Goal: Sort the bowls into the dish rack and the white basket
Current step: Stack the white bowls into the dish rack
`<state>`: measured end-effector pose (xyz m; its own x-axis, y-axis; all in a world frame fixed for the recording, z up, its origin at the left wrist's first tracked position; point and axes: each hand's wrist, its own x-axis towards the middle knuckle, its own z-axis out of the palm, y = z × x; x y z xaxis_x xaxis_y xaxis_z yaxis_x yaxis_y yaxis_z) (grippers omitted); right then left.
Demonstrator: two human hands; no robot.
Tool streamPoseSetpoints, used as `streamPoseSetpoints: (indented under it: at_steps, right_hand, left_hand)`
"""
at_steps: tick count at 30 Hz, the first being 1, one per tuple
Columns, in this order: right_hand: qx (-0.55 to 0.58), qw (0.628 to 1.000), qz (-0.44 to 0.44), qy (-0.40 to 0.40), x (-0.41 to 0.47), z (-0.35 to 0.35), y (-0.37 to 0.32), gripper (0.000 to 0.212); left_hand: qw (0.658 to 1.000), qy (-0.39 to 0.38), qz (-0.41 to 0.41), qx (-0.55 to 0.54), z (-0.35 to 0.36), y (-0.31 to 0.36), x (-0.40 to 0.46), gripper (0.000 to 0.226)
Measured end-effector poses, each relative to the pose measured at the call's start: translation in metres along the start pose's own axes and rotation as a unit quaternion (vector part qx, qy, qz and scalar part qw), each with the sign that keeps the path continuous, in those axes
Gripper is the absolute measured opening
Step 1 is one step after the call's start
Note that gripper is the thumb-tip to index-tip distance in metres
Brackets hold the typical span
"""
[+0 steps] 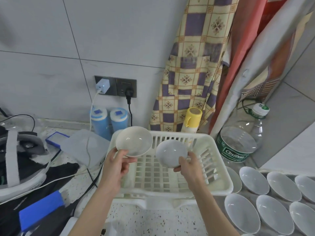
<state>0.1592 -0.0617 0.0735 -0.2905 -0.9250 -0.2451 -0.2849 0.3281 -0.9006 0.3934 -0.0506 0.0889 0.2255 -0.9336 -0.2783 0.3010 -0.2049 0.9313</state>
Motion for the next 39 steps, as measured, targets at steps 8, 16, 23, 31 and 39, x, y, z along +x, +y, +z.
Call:
streamPoseSetpoints:
  at_steps: [8, 16, 23, 31, 39]
  right_hand:
    - [-0.011, 0.992, 0.084, -0.091, 0.031, 0.048, 0.007, 0.048]
    - [0.011, 0.990, 0.105, -0.095, 0.048, 0.082, 0.014, 0.051]
    - [0.062, 0.985, 0.133, -0.086, 0.047, 0.093, 0.027, 0.056]
    - [0.077, 0.984, 0.136, -0.089, 0.040, 0.095, 0.030, 0.057]
    - [0.093, 0.981, 0.149, -0.079, 0.035, 0.097, 0.032, 0.057]
  left_hand:
    - [0.999, 0.012, -0.015, -0.044, 0.000, -0.008, 0.038, 0.017]
    - [0.999, -0.014, -0.007, -0.044, 0.008, -0.013, 0.062, 0.013]
    - [0.999, -0.023, -0.005, -0.035, 0.009, -0.017, 0.067, 0.024]
    - [1.000, -0.015, 0.017, 0.018, 0.011, -0.017, 0.068, 0.048]
    - [0.999, -0.022, 0.003, 0.025, 0.012, -0.011, 0.066, 0.039]
